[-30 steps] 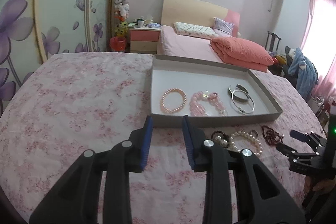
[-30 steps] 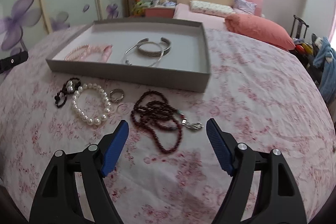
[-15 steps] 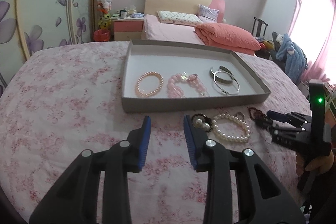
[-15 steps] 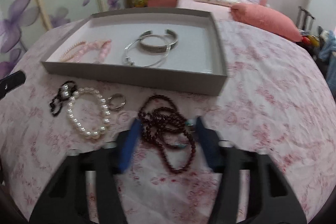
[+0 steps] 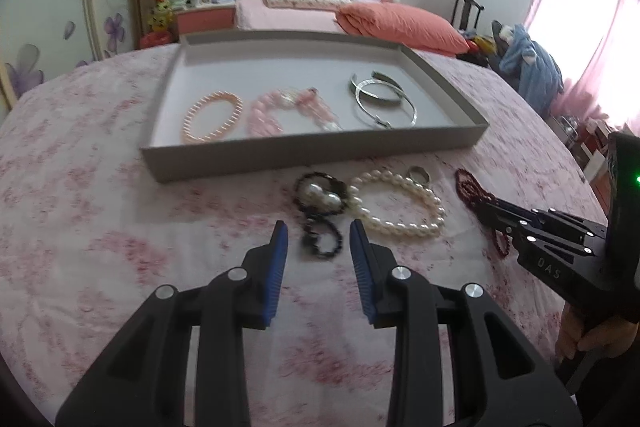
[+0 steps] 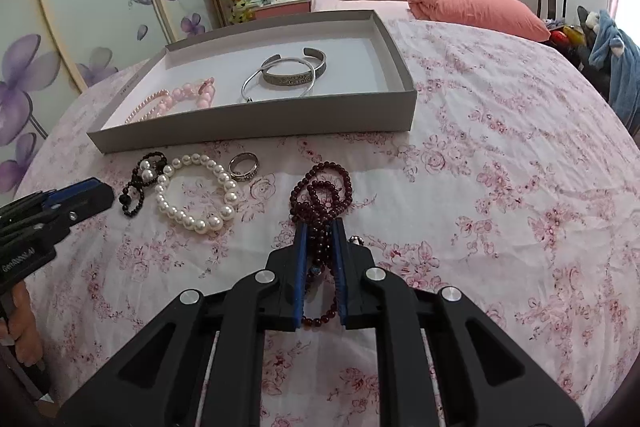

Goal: Organize jewelry
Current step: 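Grasp the dark red bead necklace with the right tool while the left tool grasps the black bead bracelet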

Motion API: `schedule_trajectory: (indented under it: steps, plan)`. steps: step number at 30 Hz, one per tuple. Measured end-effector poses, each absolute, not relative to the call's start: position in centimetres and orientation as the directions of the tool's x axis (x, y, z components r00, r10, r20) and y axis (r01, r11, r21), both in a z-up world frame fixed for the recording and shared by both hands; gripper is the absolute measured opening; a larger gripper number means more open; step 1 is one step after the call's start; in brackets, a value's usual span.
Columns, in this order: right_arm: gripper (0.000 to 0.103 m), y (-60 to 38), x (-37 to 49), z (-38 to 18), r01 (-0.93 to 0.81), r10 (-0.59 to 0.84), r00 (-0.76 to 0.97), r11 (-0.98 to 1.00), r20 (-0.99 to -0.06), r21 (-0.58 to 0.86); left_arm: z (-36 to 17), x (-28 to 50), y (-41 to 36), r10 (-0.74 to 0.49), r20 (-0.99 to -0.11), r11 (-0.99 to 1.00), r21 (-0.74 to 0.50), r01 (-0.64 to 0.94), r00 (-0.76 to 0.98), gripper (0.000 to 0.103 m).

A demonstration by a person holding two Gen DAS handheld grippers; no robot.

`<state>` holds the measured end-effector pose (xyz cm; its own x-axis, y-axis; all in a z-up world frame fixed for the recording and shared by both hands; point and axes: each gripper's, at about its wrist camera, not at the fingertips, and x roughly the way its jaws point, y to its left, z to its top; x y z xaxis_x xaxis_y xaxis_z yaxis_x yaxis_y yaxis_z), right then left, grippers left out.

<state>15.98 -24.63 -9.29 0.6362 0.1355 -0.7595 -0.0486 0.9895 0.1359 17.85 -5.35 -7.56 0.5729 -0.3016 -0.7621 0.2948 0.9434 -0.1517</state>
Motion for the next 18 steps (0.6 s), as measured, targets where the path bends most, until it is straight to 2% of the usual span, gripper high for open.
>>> schedule_trajectory:
  steps: [4,8,9,18]
  plan:
    - [0.013,-25.0,16.1,-9.3,-0.049,0.152,0.635,0.986,-0.757,0.158,-8.7,18.7,-6.7,-0.282,-0.79,0.944,-0.128,0.303,0.545,0.032]
    - [0.013,-25.1,16.1,-9.3,-0.049,0.157,0.635,0.985,-0.757,0.164,-9.0,18.9,-7.3,-0.261,-0.791,0.947,-0.1,0.304,0.553,0.013]
    - [0.013,-25.1,16.1,-9.3,-0.049,0.159,0.635,0.985,-0.756,0.166,-9.1,19.1,-7.3,-0.261,-0.791,0.948,-0.1,0.303,0.554,0.012]
    - [0.013,-25.3,16.0,-9.2,-0.049,0.164,0.634,0.984,-0.755,0.173,-9.0,18.5,-3.5,-0.167,-0.787,0.974,-0.038,0.223,0.594,0.012]
